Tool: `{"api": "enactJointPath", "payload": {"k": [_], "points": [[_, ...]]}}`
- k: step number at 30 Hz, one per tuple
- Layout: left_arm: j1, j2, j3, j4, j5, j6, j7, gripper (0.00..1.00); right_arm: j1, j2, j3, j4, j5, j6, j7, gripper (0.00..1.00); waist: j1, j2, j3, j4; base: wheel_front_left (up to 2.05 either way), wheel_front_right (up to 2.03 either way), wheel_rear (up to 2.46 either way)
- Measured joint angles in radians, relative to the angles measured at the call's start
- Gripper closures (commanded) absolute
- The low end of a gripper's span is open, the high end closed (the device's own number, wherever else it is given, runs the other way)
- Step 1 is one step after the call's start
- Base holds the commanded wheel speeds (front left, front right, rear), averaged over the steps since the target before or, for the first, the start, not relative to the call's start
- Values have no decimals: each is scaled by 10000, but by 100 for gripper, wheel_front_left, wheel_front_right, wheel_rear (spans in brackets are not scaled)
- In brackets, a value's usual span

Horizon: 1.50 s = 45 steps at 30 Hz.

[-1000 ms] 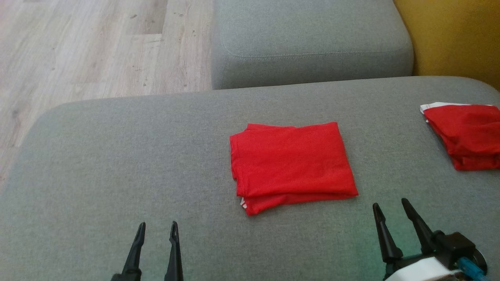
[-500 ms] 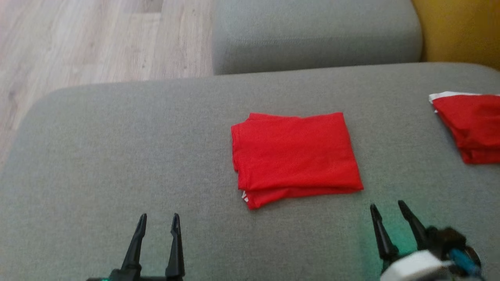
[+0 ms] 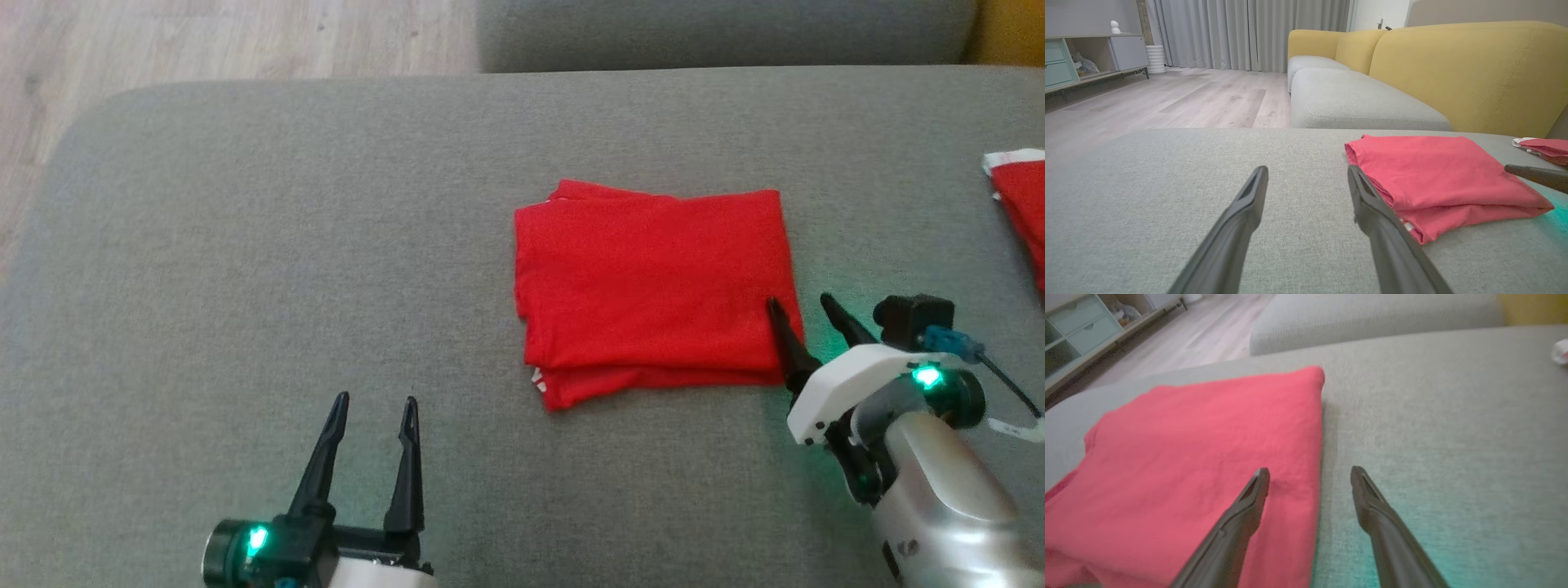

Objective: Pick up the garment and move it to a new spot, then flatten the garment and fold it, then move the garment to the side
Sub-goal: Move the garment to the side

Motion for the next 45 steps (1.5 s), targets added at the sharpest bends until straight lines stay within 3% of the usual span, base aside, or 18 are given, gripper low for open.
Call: {"api": "enactJointPath", "payload": {"k": [3,5,6,7,13,22,28,35,36,37,40,45], "points": [[-21,-2,-35,96,36,8,0,0,-299,13,280,869,345,-2,291,3,0,0,80,153,0,0,0],[-23,0,-35,161,86,31,0,0,-465,21,456,1175,602,0,316,84,-1,0,116,213,0,0,0],[-24,0,-31,171,86,31,0,0,-592,21,522,1292,752,-2,314,84,-2,0,138,230,0,0,0],[-29,0,-21,169,86,33,0,0,-711,21,610,1354,882,-2,255,100,-3,0,173,232,0,0,0],[-160,0,17,71,86,121,0,0,-1367,-228,1164,1526,1064,0,-376,100,-2,0,501,-21,0,0,0],[-996,-4,-4,-96,284,121,-2,0,-3722,-2245,1323,1227,834,0,-426,100,0,0,1617,-884,0,0,0],[-1623,-8,-36,-21,357,104,-2,0,-4262,-3503,1049,1009,639,0,-236,100,1,0,2330,-1644,0,0,0],[-2150,-10,-90,161,533,29,-2,0,-4463,-4266,165,999,309,0,-153,100,0,0,2948,-2341,0,0,0],[-2225,-10,-86,161,533,31,-2,0,-4481,-4311,-8,1028,213,0,-173,60,0,0,3022,-2398,0,0,0],[-2295,-10,-84,157,535,31,-2,0,-4503,-4341,-215,1108,69,0,-265,0,0,0,3091,-2443,0,0,0],[-2456,-10,-73,146,631,31,-2,0,-4620,-4353,-719,1363,-594,0,-495,0,1,-1,3201,-2495,0,0,0],[-2445,-12,54,65,345,44,-2,0,-4547,-3787,-1394,1486,-1319,0,-911,0,-3,0,2981,-2488,0,0,0]]}}
